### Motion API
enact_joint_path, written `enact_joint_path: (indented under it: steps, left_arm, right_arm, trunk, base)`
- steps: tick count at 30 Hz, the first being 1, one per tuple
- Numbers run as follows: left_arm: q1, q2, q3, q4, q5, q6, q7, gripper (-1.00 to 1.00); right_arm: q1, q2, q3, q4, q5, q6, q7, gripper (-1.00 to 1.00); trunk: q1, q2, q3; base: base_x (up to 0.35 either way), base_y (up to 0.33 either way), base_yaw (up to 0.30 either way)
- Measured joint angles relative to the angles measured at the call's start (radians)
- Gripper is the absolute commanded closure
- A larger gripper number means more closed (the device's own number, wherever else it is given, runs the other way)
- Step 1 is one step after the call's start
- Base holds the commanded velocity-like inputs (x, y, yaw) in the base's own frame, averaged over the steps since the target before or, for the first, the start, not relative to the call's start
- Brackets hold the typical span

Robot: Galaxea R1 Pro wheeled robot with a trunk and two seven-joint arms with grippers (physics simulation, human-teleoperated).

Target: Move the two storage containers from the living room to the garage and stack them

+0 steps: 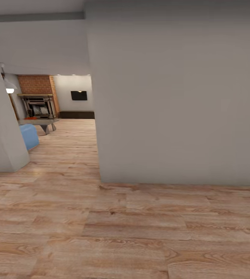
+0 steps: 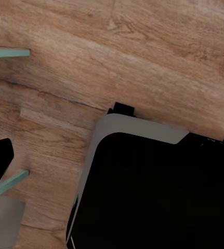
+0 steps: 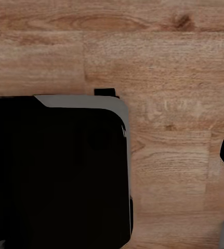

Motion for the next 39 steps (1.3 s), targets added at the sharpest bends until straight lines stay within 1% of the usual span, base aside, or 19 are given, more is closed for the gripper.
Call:
enact_joint_path:
  steps: [7, 35, 39]
  left_arm:
    - [0.0, 0.0, 0.0, 0.0, 0.0, 0.0, 0.0, -1.0]
    - [0.0, 0.0, 0.0, 0.0, 0.0, 0.0, 0.0, -1.0]
    - [0.0, 0.0, 0.0, 0.0, 0.0, 0.0, 0.0, -1.0]
  right_arm:
    - [0.0, 0.0, 0.0, 0.0, -0.003, 0.0, -0.001, -1.0]
    - [0.0, 0.0, -0.002, 0.0, -0.004, 0.0, -0.002, -1.0]
    - [0.0, 0.0, -0.002, 0.0, -0.004, 0.0, 0.0, -1.0]
  trunk:
    - [0.0, 0.0, 0.0]
    - [0.0, 0.0, 0.0]
    - [0.0, 0.0, 0.0]
  base:
    - [0.32, 0.0, 0.213]
    - [0.32, 0.0, 0.266]
    - [0.32, 0.0, 0.097]
